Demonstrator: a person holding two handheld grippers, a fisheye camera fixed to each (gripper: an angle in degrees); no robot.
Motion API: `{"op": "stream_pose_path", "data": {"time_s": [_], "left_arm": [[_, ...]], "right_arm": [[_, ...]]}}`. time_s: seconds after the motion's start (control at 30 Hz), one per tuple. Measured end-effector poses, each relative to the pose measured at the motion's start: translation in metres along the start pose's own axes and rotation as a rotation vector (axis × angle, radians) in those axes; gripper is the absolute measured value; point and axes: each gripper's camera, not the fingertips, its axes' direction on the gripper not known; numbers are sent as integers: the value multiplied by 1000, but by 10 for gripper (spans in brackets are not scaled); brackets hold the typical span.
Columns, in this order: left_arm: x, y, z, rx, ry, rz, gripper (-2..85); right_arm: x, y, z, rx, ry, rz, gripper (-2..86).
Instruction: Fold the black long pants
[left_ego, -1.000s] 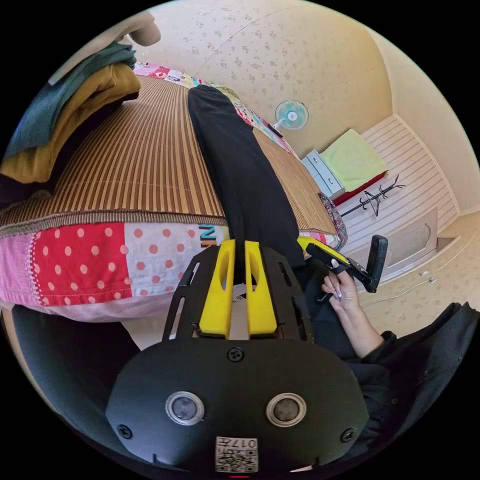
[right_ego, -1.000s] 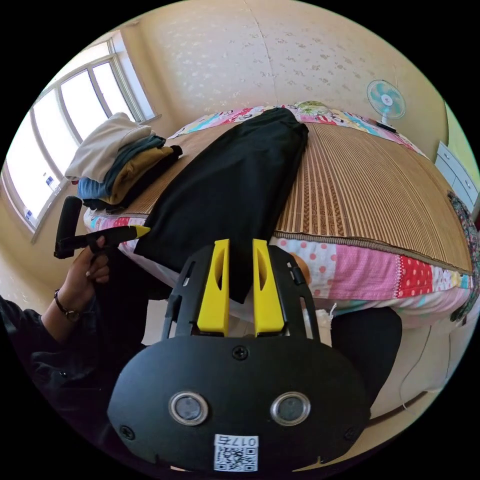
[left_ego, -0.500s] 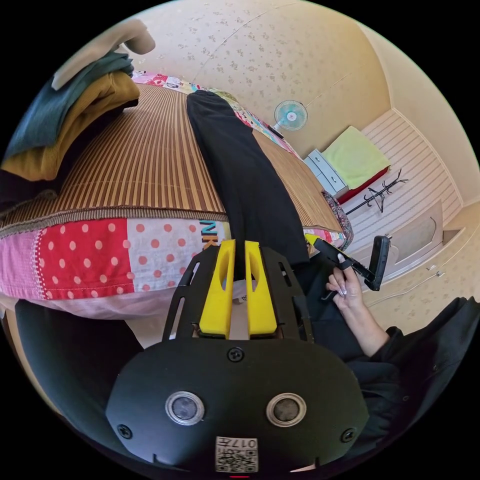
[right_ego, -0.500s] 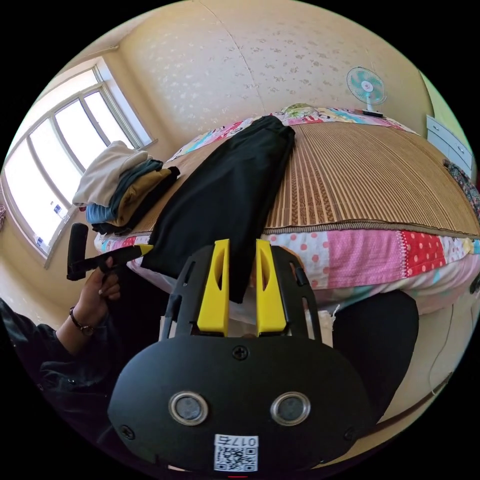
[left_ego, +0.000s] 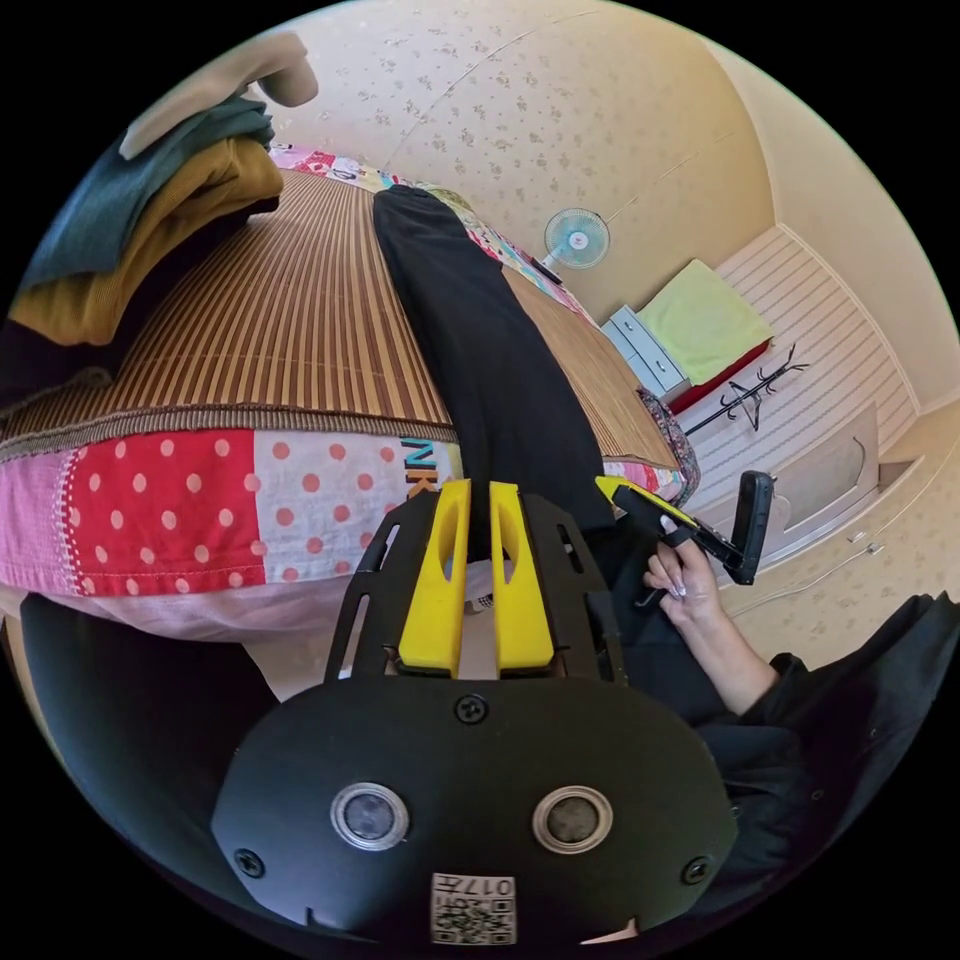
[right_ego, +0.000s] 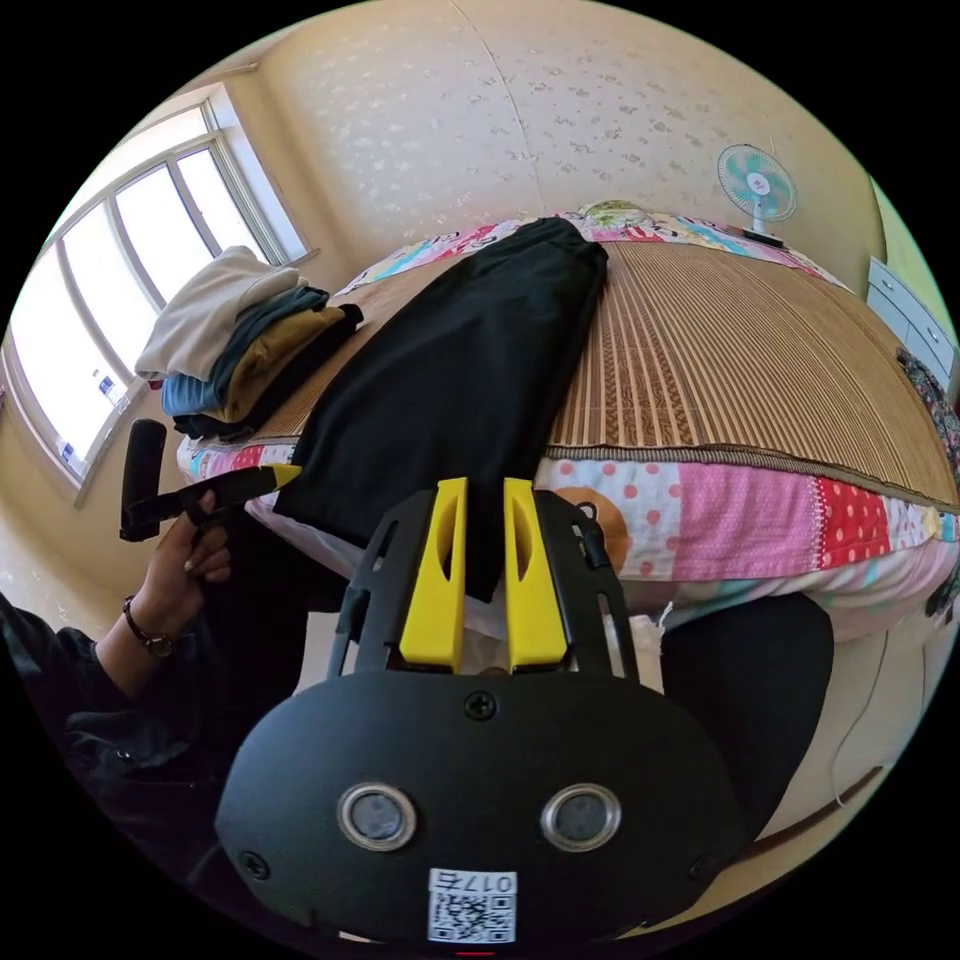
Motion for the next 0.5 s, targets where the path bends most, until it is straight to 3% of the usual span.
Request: {"op": "stream_pose_path", "data": {"time_s": [0.17,0.3,0.5], "left_arm": [[-3,-22,-7,-63,104,-60,22],[20,-42,-43,-4,278,103,4],[5,-44,8,-267,49,11,5]], "right_arm": [[-4,-24,-50,55,-118,15,22],[-23,-33,-99,139,-62,-58,17],[-22,-37,-44,-171,22,-53,22]]}}
